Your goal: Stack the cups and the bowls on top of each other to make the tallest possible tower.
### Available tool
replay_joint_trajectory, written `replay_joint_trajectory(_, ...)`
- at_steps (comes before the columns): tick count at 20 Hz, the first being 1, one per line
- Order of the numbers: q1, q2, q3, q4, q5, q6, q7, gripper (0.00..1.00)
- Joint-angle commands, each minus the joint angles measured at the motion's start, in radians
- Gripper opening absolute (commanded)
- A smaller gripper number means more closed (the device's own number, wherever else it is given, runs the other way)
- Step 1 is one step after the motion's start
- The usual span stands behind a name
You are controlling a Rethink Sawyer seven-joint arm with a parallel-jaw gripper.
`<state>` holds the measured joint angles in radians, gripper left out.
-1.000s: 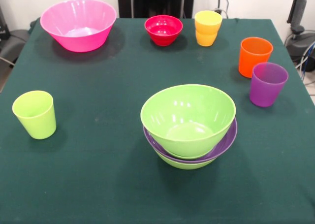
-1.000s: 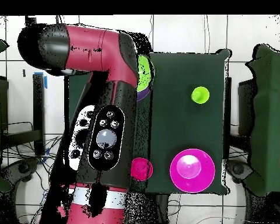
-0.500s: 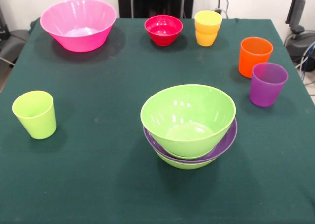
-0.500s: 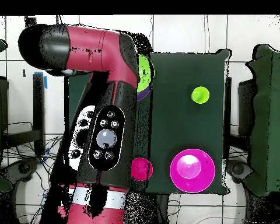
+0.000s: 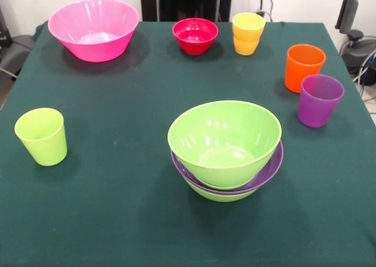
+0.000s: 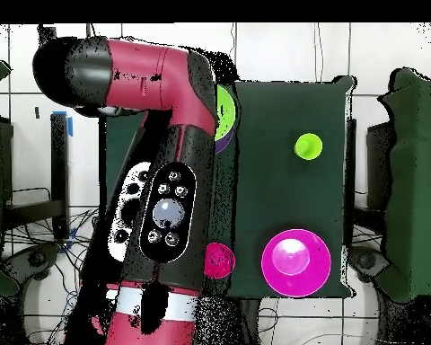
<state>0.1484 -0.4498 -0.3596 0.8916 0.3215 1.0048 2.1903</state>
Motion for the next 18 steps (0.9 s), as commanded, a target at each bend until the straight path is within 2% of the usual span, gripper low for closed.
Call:
replay_joint_trajectory(1, -0.024, 0.038, 0.089, 0.089, -0.011, -0.011, 0.109, 1.0)
replay_joint_trajectory(18, -0.037, 0.019, 0.083, 0.125, -0.028, -0.033, 0.082, 1.0)
